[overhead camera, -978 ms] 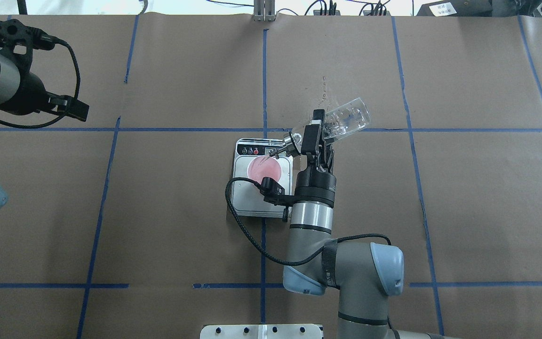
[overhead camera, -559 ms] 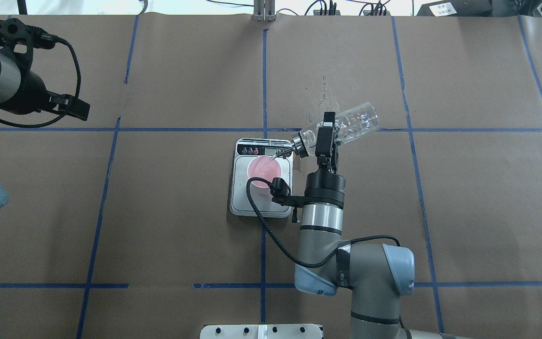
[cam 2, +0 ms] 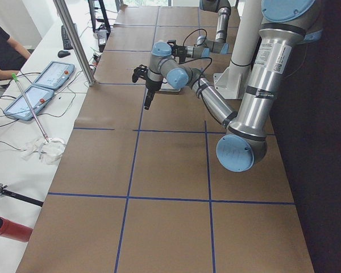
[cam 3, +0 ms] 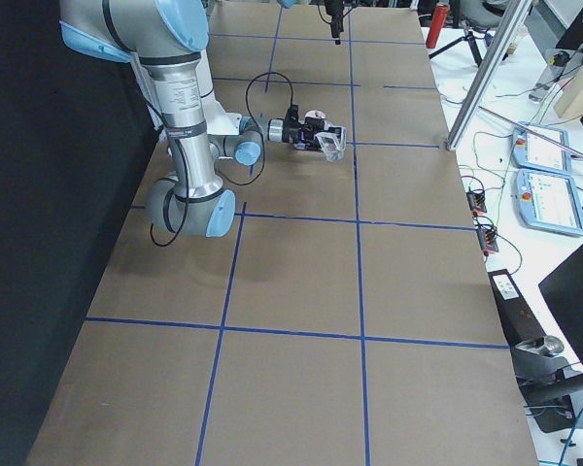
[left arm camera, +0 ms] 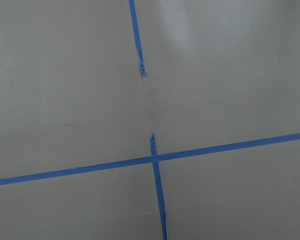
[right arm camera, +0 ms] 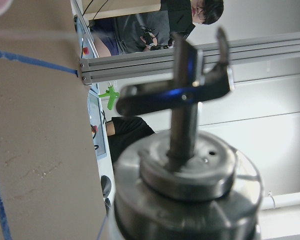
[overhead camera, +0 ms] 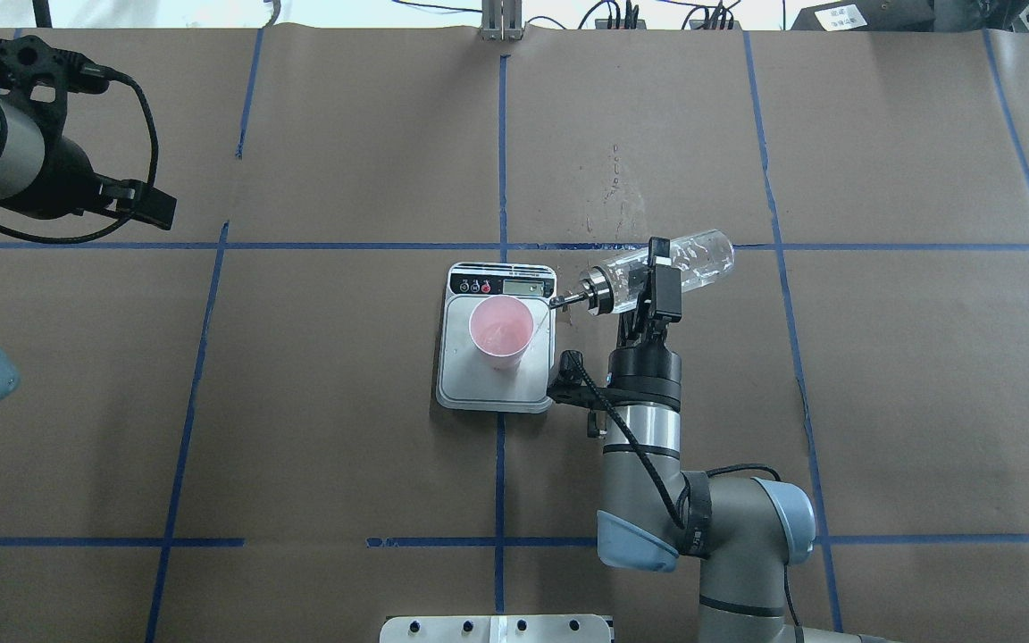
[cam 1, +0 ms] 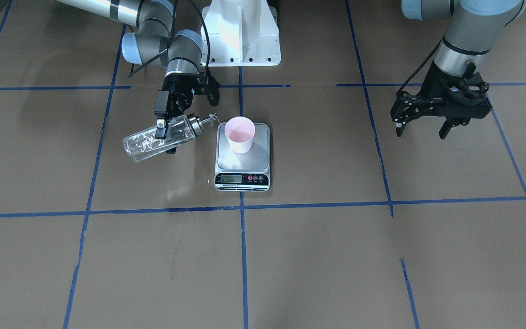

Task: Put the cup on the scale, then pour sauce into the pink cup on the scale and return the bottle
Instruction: 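Turn the glass bottle upright and move it away from the cup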

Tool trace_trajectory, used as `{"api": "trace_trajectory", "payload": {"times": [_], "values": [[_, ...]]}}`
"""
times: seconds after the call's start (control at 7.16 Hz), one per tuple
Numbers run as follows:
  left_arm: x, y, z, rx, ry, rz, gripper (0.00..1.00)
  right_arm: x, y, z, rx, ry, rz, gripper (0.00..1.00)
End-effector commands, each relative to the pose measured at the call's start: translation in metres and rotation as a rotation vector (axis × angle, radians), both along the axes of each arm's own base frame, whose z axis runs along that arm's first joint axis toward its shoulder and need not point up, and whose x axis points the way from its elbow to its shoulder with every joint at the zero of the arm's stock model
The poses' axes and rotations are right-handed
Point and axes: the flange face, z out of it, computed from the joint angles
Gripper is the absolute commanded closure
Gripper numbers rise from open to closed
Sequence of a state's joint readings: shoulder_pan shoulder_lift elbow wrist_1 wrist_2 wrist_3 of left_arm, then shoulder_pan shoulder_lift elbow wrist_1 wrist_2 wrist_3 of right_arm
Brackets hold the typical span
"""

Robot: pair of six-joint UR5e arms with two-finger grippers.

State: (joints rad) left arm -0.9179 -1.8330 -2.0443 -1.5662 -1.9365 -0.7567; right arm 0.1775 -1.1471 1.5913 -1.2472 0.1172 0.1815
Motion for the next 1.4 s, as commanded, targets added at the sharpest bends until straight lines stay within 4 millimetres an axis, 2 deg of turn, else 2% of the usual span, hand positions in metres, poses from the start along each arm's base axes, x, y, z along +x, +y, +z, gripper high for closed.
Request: {"api": "trace_trajectory", "payload": {"times": [0.0, 0.56, 0.7, 0.98, 1.12, 1.26], "values": [[0.001, 0.001, 0.000, 0.000, 0.000, 0.001, 0.00, -0.007, 0.004, -0.007, -0.016, -0.288, -0.030, 1.00], [0.001, 0.001, -0.001, 0.002, 0.000, 0.000, 0.00, -0.006, 0.004, -0.009, -0.068, -0.916, -0.024, 1.00], [0.001, 0.001, -0.001, 0.001, -0.002, -0.001, 0.00, 0.002, 0.004, -0.004, -0.061, -0.996, -0.029, 1.00], [0.000, 0.001, -0.001, 0.003, -0.002, -0.002, 0.00, 0.056, 0.018, 0.076, -0.146, -1.265, -0.145, 1.00], [0.000, 0.002, -0.002, 0.003, 0.000, -0.003, 0.00, 0.075, 0.020, 0.099, -0.147, -1.262, -0.143, 1.00], [0.000, 0.002, -0.003, 0.005, 0.001, -0.003, 0.00, 0.088, 0.022, 0.094, -0.138, -1.304, -0.151, 1.00]]}}
